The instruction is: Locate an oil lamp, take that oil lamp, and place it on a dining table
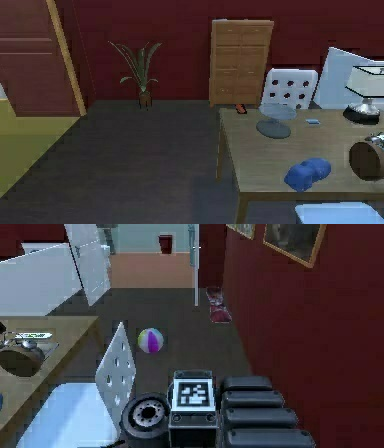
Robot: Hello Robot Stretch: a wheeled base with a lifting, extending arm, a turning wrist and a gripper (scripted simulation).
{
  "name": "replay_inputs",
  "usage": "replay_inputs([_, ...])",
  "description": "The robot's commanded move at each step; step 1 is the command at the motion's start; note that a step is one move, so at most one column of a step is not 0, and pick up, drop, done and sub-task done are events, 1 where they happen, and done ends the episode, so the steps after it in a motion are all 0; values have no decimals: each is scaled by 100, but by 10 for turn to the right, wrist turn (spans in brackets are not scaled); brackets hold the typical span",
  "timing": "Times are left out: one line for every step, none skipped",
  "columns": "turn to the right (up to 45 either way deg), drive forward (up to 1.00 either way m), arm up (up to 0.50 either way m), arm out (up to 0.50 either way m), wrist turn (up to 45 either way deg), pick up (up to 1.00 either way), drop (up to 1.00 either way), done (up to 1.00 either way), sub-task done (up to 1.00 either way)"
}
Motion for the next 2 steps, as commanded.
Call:
replay_inputs([-60,0,0,0,0,0,0,0,0])
replay_inputs([0,50,0,0,0,0,0,0,0])
